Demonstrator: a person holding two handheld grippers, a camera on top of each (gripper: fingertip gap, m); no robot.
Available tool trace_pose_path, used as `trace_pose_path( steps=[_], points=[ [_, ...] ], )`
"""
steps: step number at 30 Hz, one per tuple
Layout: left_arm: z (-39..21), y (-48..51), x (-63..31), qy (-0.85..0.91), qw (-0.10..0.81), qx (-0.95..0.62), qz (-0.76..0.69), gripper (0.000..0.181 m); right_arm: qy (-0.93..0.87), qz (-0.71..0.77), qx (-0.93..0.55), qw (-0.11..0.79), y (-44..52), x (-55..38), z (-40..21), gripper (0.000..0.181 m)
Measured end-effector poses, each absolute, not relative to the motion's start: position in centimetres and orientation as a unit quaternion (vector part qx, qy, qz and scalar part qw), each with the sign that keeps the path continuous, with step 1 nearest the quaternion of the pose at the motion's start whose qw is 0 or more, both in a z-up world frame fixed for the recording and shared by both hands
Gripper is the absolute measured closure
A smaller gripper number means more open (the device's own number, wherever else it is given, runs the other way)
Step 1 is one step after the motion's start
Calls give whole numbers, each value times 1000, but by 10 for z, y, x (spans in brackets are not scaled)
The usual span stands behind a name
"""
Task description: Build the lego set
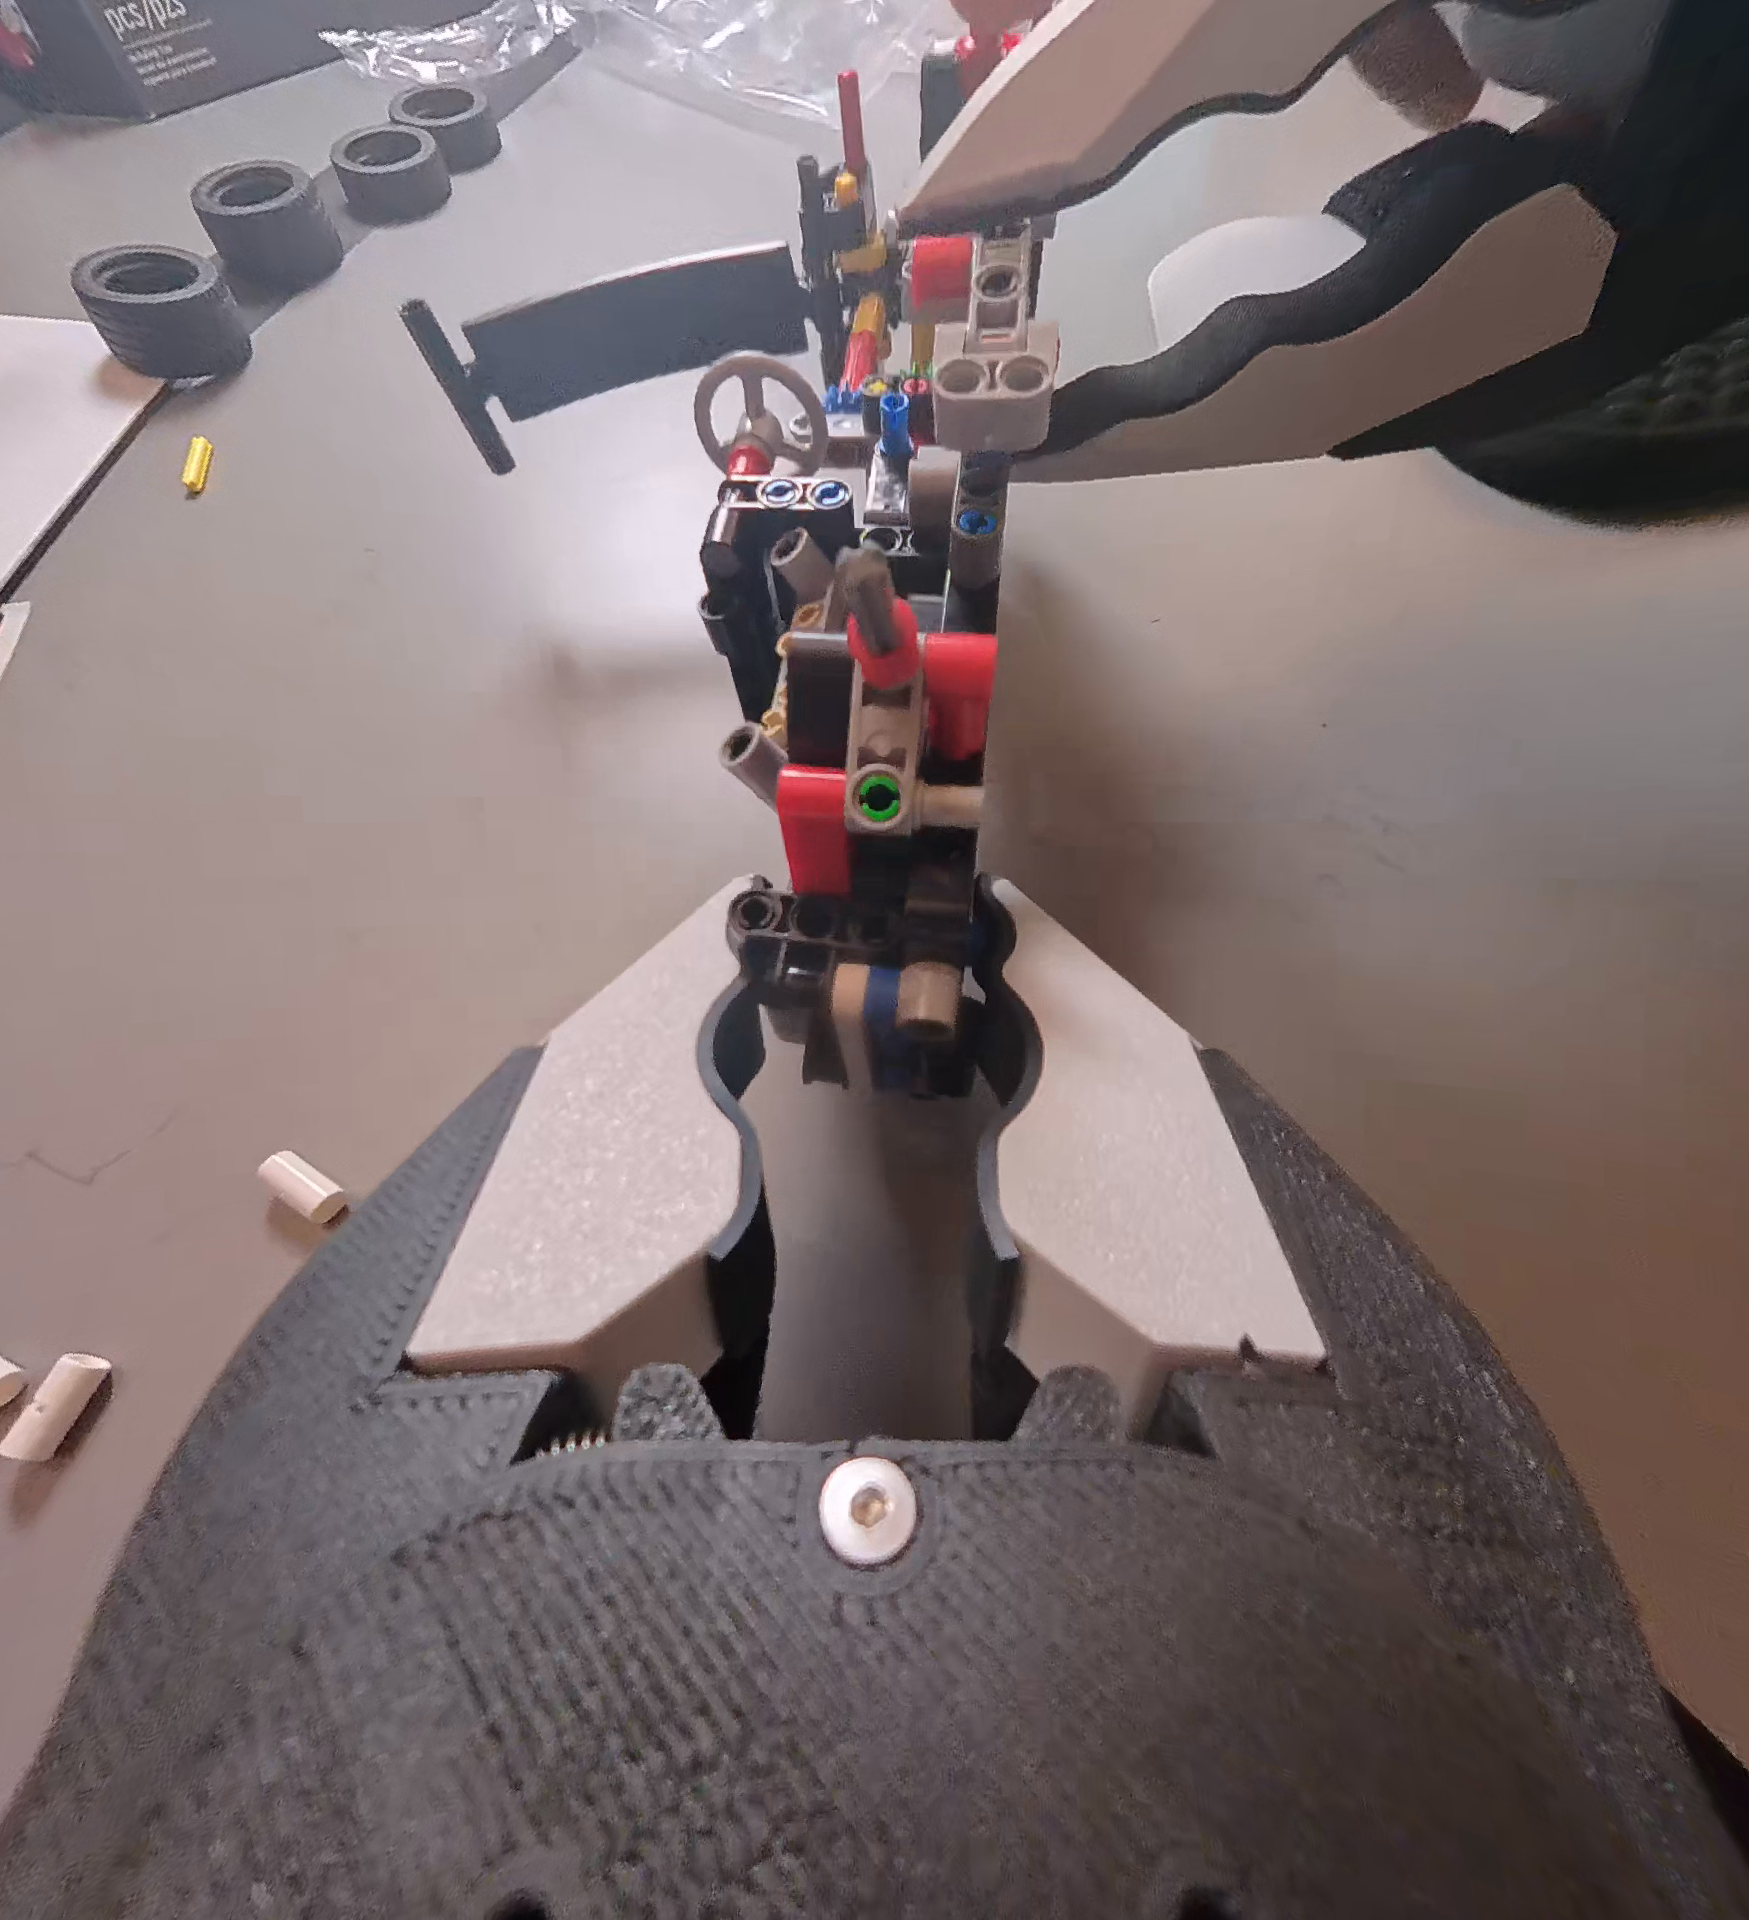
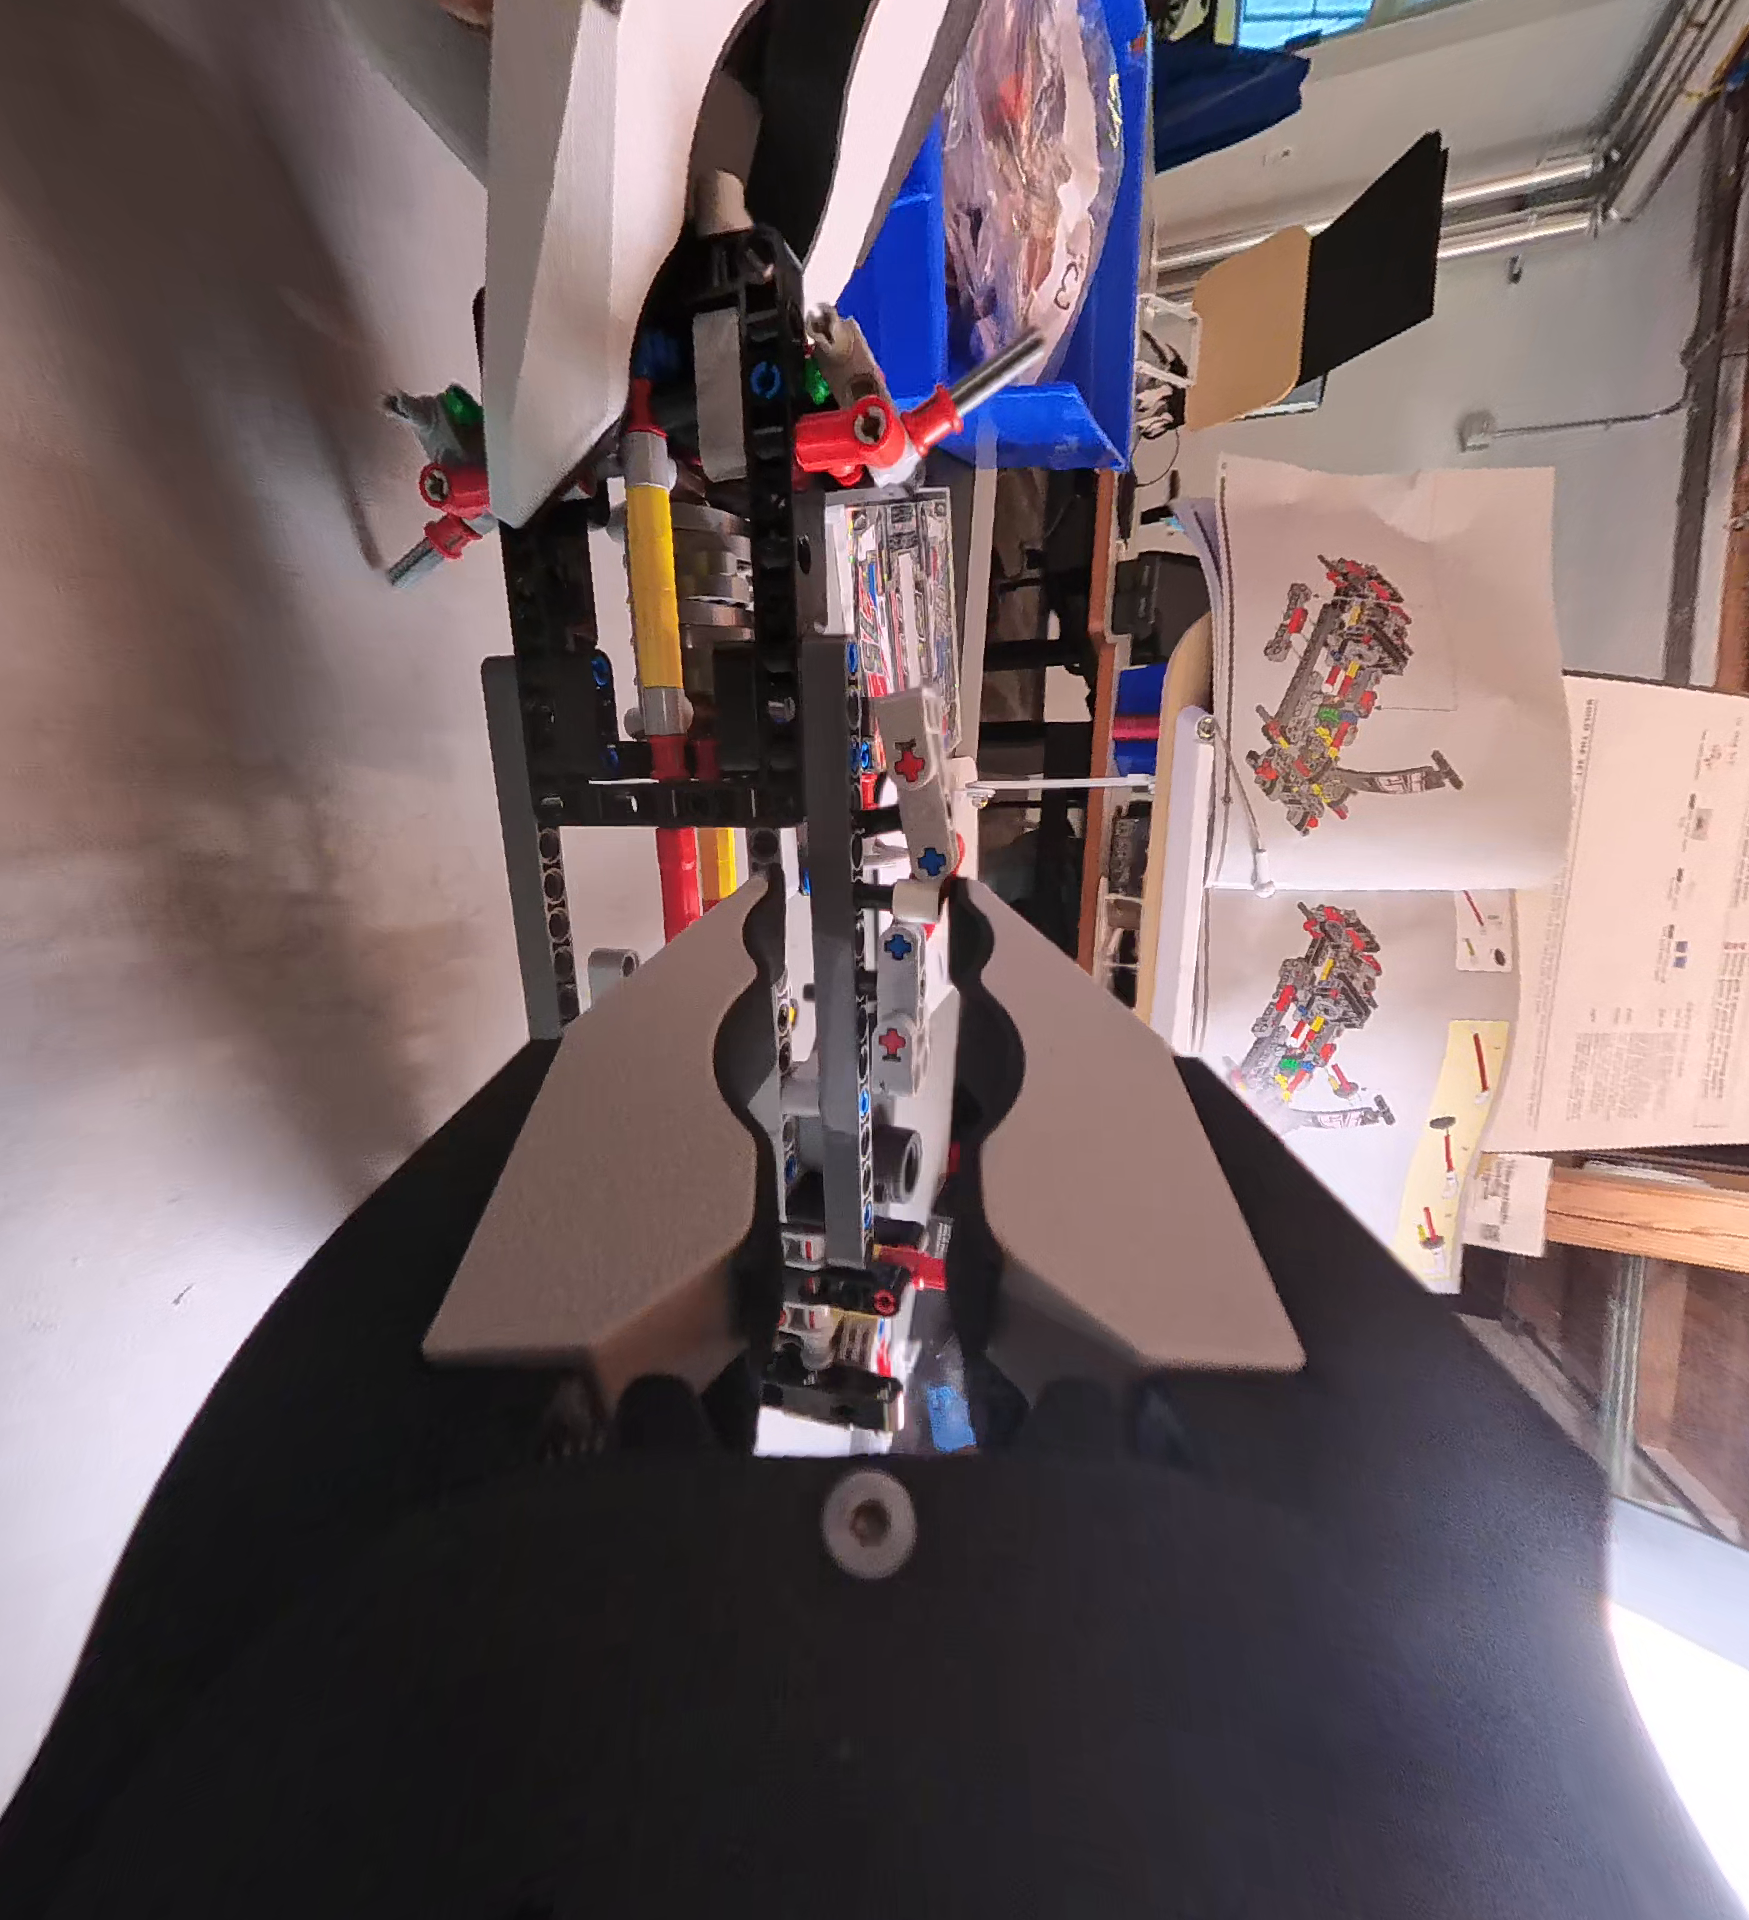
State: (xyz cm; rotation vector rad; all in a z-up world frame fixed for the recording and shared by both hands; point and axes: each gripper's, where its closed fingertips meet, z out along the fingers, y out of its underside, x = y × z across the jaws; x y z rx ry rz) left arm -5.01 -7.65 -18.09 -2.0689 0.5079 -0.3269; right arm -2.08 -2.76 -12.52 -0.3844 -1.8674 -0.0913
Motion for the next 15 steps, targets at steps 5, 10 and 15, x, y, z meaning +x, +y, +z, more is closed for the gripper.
trace_pose_path(
  steps=[5, 10, 15],
  points=[
    [-164, -77, -49, 203, 489, -835, -150, 145, -800, -5, -191, 569, -26, -22, -119, 154],
    [-157, -77, -48, 199, 488, -835, -156, 145, -796, 11, -205, 569, -24, -22, -116, 156],
    [-158, -77, -48, 196, 481, -839, -160, 145, -798, 12, -209, 566, -23, -22, -117, 156]
  ],
)
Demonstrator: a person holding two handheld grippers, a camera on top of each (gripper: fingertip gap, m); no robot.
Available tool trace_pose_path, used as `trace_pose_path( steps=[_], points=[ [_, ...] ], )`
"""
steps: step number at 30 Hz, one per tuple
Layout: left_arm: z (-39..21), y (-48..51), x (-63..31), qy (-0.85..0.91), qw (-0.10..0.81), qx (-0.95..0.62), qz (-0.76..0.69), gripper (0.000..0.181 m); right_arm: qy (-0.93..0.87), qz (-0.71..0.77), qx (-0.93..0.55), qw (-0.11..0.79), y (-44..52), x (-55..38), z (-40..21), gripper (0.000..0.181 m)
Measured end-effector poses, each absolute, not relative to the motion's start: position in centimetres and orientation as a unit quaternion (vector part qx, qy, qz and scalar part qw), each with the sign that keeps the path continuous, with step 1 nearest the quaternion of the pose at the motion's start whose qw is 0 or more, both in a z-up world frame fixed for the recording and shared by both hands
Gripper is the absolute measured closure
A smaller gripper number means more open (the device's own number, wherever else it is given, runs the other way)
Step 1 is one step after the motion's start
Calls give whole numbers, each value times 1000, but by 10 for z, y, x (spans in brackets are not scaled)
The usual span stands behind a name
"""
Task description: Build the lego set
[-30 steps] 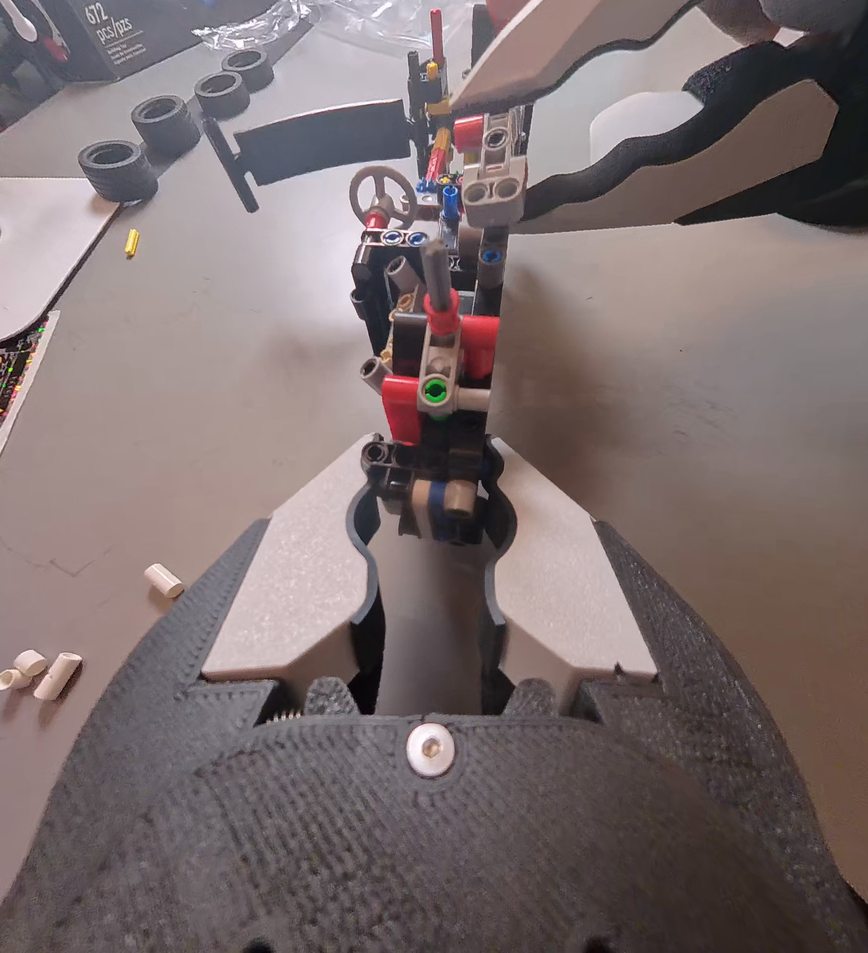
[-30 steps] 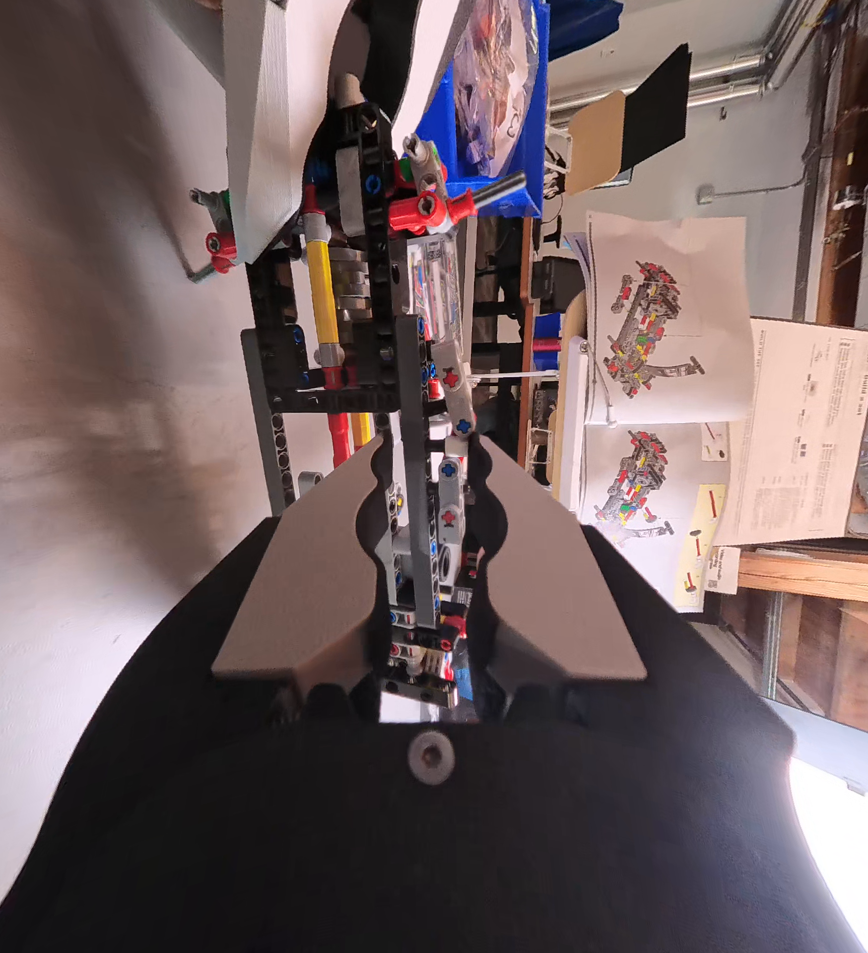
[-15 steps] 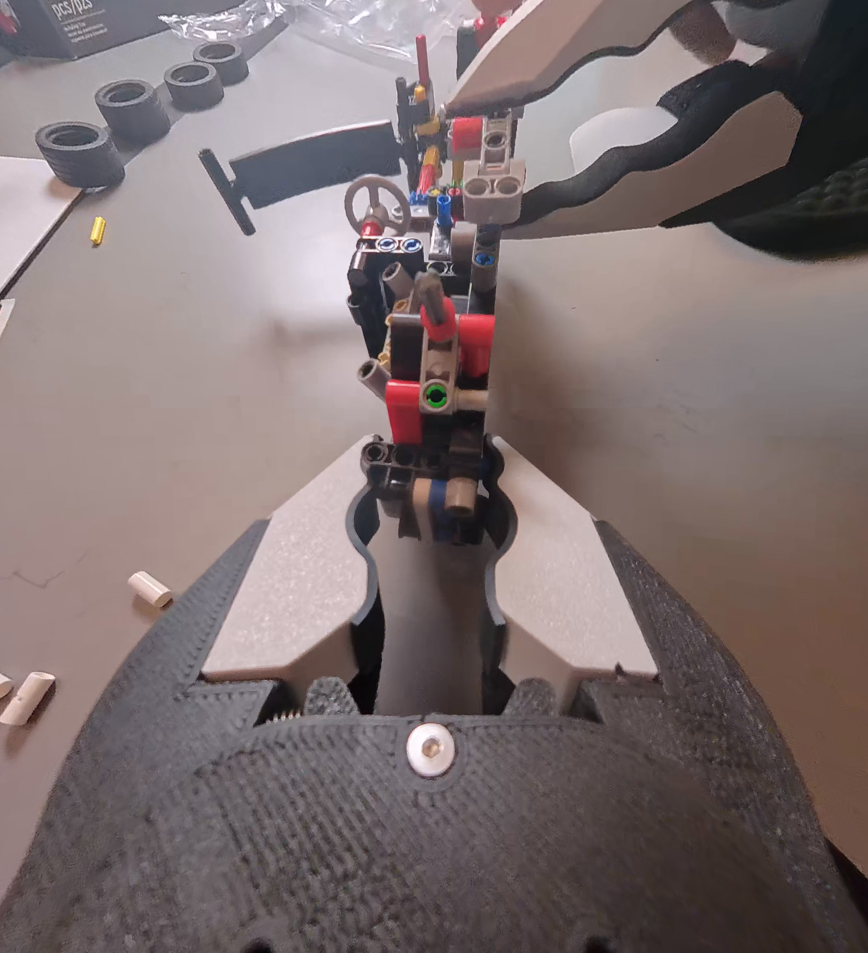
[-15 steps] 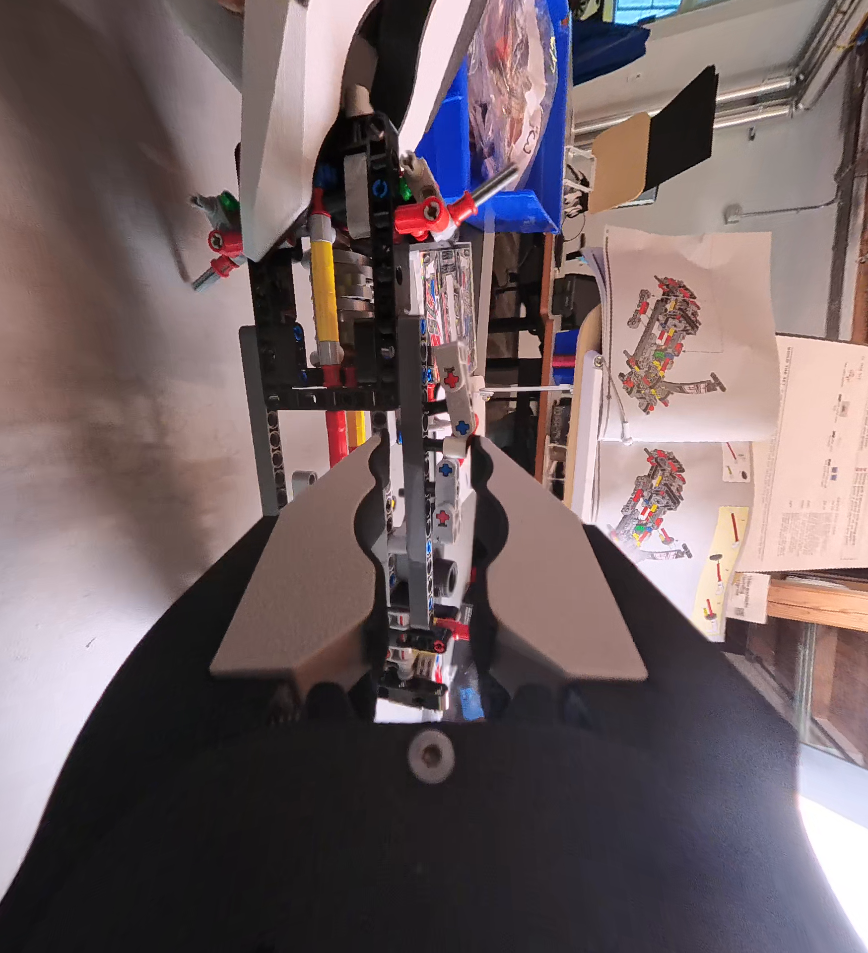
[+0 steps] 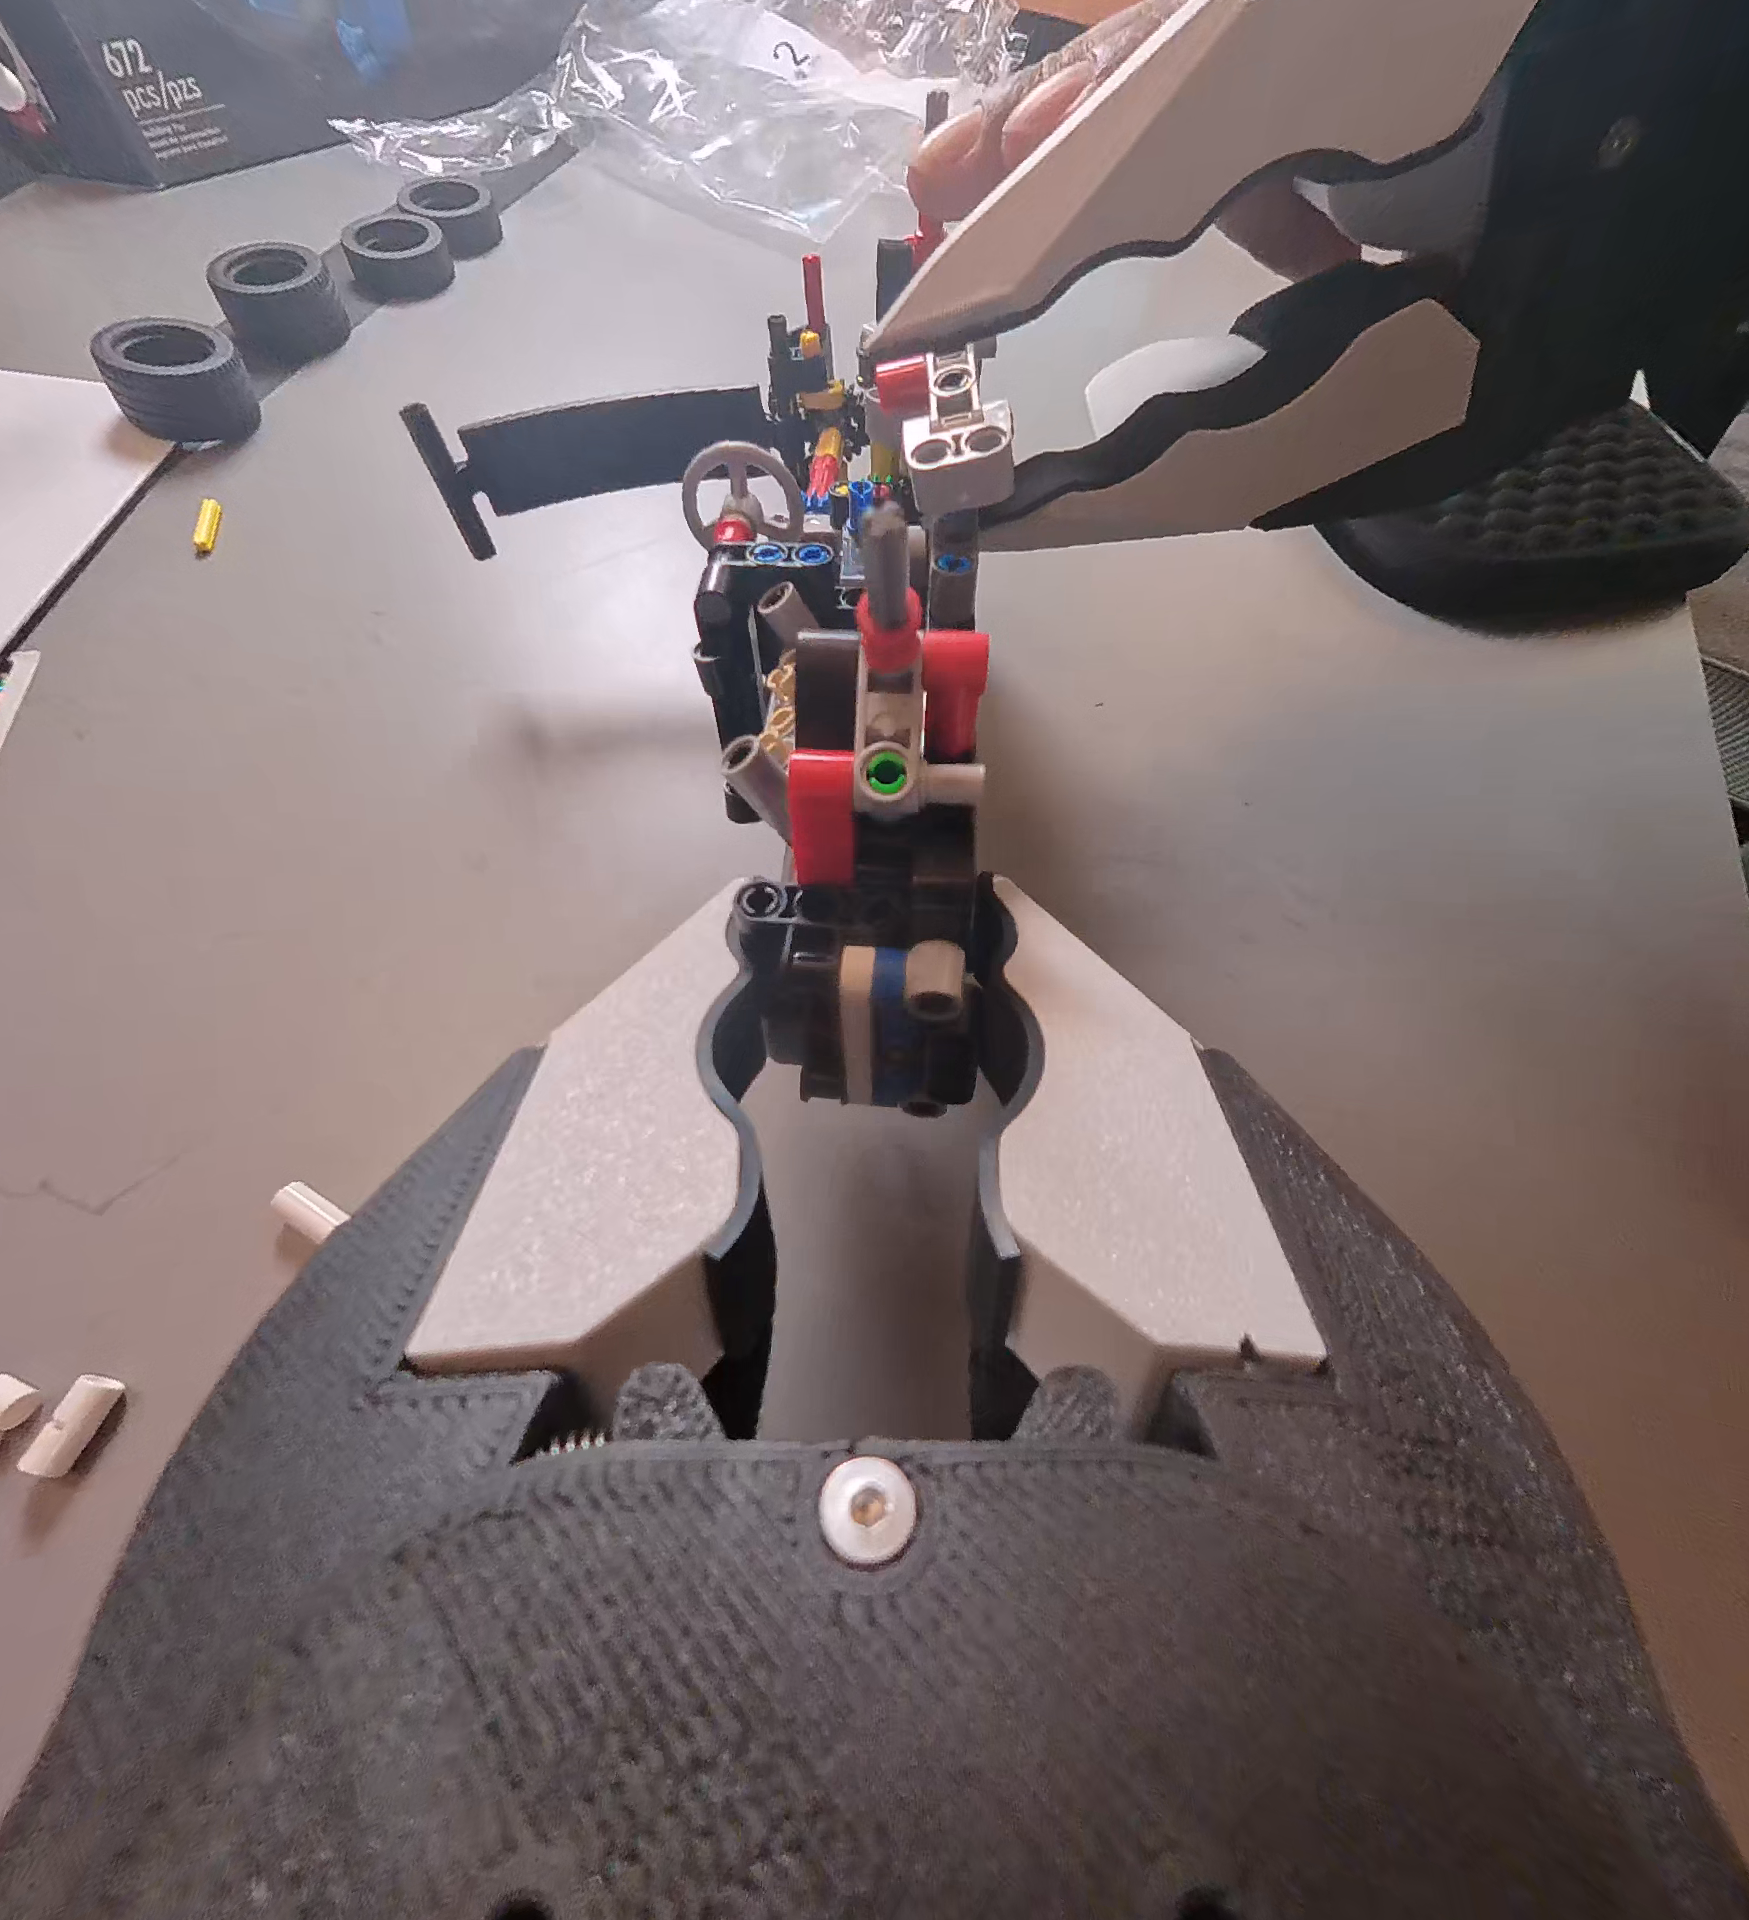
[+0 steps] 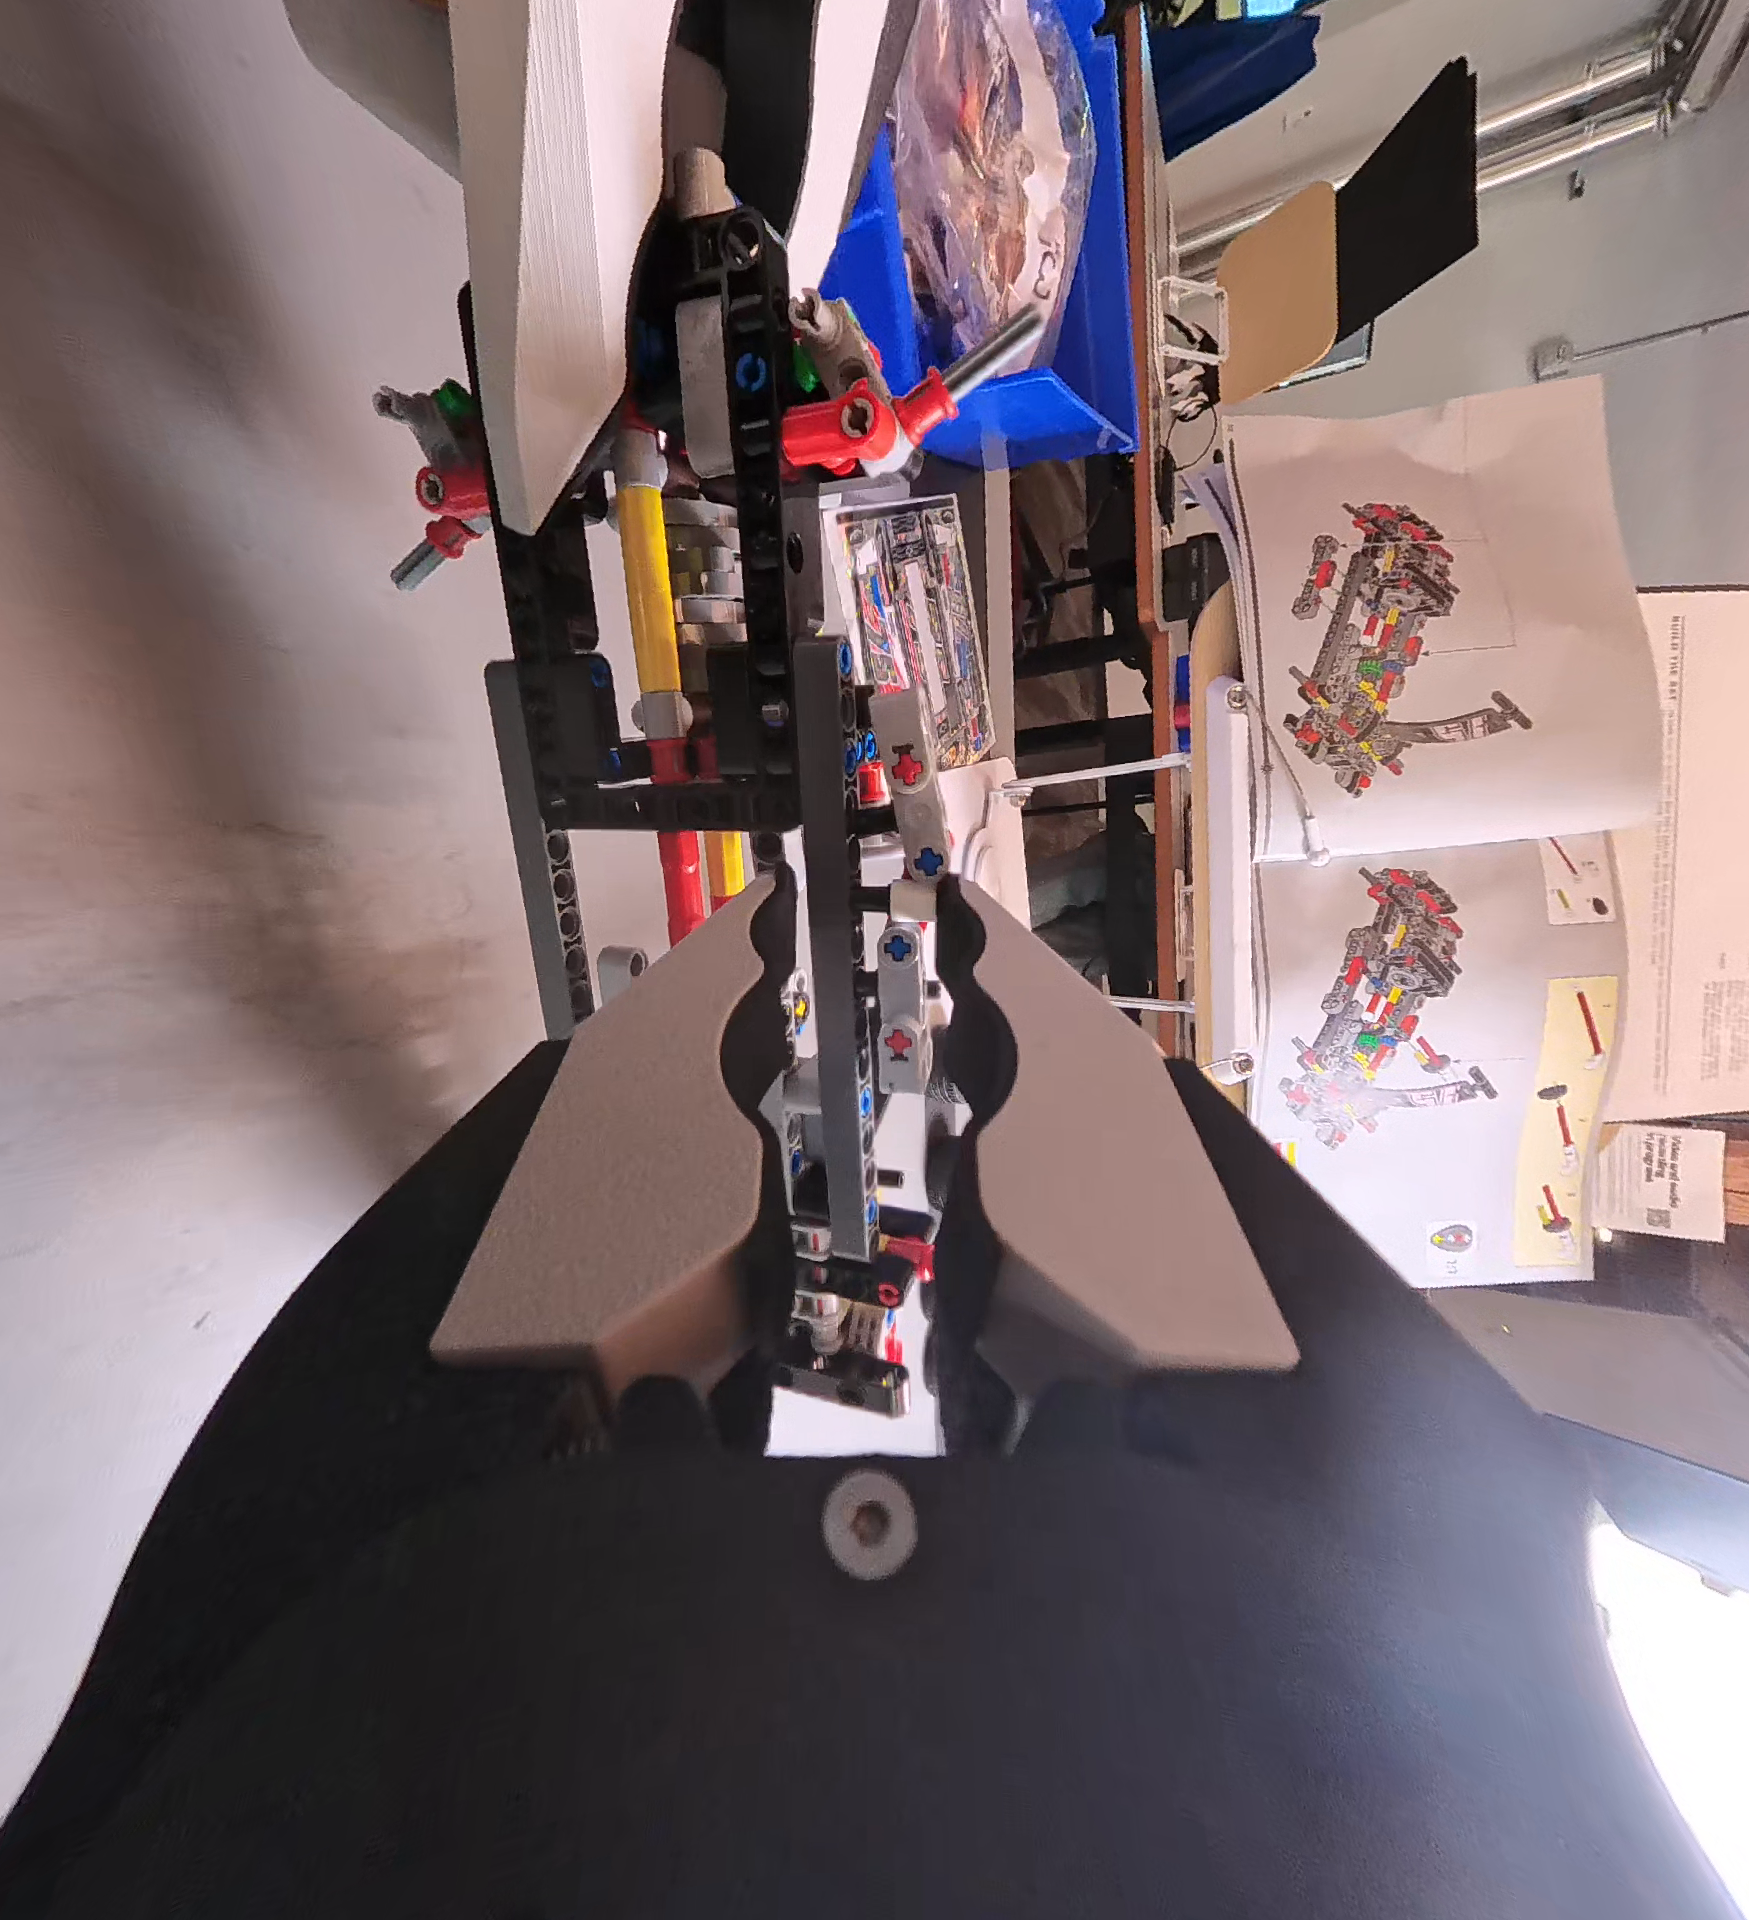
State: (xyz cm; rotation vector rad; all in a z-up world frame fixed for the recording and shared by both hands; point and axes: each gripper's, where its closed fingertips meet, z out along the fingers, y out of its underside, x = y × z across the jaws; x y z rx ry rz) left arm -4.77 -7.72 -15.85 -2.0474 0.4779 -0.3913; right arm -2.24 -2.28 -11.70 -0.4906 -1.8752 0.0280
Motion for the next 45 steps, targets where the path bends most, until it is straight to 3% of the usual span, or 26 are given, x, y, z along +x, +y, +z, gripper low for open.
trace_pose_path(
  steps=[9, 33, 45],
  points=[
    [-163, -75, -52, 174, 475, -844, -177, 145, -805, 11, -196, 560, -24, -25, -118, 152],
    [-159, -80, -46, 166, 465, -843, -212, 145, -774, -64, -200, 598, -16, -28, -117, 161],
    [-158, -83, -41, 168, 472, -841, -206, 144, -734, -80, -177, 651, -16, -27, -114, 159]
  ],
)
